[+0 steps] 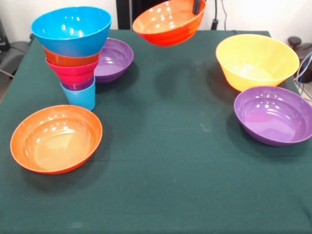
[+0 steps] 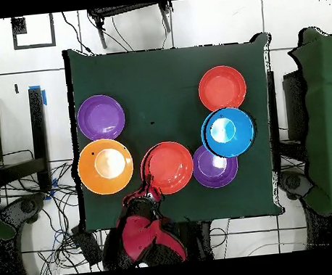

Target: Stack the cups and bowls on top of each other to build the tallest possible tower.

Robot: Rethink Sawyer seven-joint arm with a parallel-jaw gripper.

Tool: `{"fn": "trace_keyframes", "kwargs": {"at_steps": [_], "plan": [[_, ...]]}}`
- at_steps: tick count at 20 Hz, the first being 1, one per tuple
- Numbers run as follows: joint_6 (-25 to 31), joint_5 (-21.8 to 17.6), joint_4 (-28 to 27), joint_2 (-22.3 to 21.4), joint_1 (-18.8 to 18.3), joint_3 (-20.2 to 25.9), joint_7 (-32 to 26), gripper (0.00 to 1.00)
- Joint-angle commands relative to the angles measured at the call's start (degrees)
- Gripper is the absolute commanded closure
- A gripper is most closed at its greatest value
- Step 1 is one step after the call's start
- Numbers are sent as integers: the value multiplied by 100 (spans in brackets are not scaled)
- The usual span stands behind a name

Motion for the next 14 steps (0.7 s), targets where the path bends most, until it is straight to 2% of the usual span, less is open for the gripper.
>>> {"fn": "trace_keyframes", "kwargs": {"at_steps": [1,5,10,14], "plan": [[1104,-113,398,-710,32,435,510,100],[1272,44,318,-759,333,228,500,100],[1446,268,89,-549,931,-277,539,100],[1712,397,-63,-462,1200,-463,570,100]]}}
